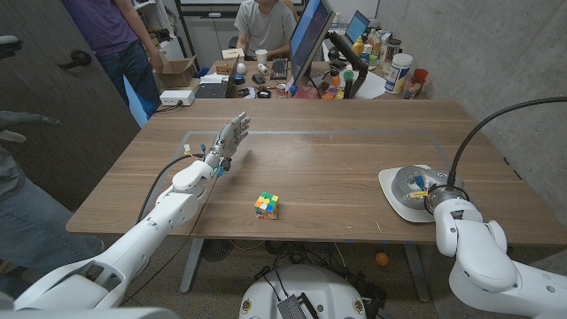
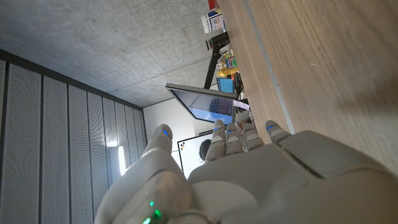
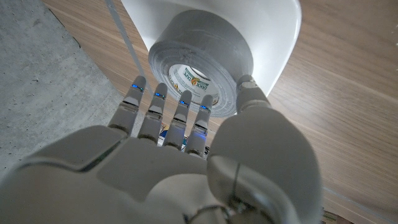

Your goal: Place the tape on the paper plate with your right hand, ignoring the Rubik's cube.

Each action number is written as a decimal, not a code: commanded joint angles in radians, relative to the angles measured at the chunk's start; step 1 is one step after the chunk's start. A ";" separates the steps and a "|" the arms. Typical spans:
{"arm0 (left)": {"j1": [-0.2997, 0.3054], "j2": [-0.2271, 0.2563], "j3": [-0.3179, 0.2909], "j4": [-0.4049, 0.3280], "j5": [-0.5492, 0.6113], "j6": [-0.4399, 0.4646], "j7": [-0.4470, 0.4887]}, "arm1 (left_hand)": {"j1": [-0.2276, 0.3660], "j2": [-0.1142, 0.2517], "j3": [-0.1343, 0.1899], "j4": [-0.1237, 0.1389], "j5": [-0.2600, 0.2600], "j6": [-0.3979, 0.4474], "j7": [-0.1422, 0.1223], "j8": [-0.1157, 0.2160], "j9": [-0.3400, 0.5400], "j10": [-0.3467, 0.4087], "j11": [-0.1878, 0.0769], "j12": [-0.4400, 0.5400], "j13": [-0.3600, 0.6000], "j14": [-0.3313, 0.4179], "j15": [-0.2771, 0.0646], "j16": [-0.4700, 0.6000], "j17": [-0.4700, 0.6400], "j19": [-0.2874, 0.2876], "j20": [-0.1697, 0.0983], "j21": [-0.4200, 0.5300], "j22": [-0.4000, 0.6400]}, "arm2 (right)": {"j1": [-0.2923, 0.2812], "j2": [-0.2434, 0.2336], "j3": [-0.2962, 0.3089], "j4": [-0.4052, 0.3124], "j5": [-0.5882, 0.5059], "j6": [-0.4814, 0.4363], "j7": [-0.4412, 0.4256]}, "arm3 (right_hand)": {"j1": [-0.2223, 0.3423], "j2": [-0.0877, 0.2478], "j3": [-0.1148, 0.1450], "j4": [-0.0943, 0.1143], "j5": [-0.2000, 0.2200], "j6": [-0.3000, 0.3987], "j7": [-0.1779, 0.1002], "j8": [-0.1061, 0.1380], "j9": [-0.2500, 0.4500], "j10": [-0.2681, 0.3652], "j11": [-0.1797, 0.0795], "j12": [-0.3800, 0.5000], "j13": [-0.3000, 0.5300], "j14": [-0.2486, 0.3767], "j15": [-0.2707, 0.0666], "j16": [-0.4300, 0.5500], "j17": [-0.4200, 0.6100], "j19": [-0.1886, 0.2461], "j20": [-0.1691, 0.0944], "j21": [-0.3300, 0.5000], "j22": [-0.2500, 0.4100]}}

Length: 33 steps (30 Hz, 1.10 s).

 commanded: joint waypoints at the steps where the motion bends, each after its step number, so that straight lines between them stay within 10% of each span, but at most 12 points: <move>1: -0.010 -0.006 0.004 0.014 0.000 -0.002 -0.009 | -0.002 0.005 0.010 0.001 0.003 0.007 -0.002 0.009 0.005 -0.004 0.000 0.004 0.004 -0.002 0.001 0.007 0.002 -0.011 0.001 0.006 0.003 | -0.016 0.000 0.013 -0.009 -0.084 0.000 0.062 | -0.010 -0.003 -0.003 -0.001 0.009 -0.004 0.000 0.000 0.005 0.004 0.001 -0.001 0.003 -0.008 -0.004 -0.002 0.003 -0.004 -0.001 -0.003 0.005; 9: -0.020 -0.007 0.008 0.022 0.007 -0.001 -0.010 | -0.002 0.005 0.010 0.001 0.003 0.007 -0.005 0.009 0.005 -0.004 -0.001 0.004 0.004 -0.002 0.000 0.007 0.002 -0.012 0.002 0.006 0.003 | -0.094 0.038 0.077 -0.018 -0.180 0.000 0.029 | -0.024 0.000 -0.005 0.005 0.011 0.013 0.001 0.005 0.007 0.021 -0.007 0.008 0.005 0.001 -0.017 0.008 0.004 -0.005 -0.002 0.001 0.006; 33: 0.039 0.048 -0.023 -0.076 0.028 -0.040 0.022 | -0.002 0.006 0.013 0.001 0.003 0.009 -0.003 0.008 0.006 -0.005 -0.001 0.004 0.004 -0.006 -0.003 0.006 0.002 -0.012 -0.001 0.006 0.003 | -0.164 0.180 0.293 -0.022 0.196 0.252 -0.481 | -0.102 0.006 -0.025 0.040 0.013 0.028 0.006 0.003 0.011 0.030 0.002 0.014 0.010 -0.001 -0.018 0.021 0.009 0.031 -0.003 0.015 0.007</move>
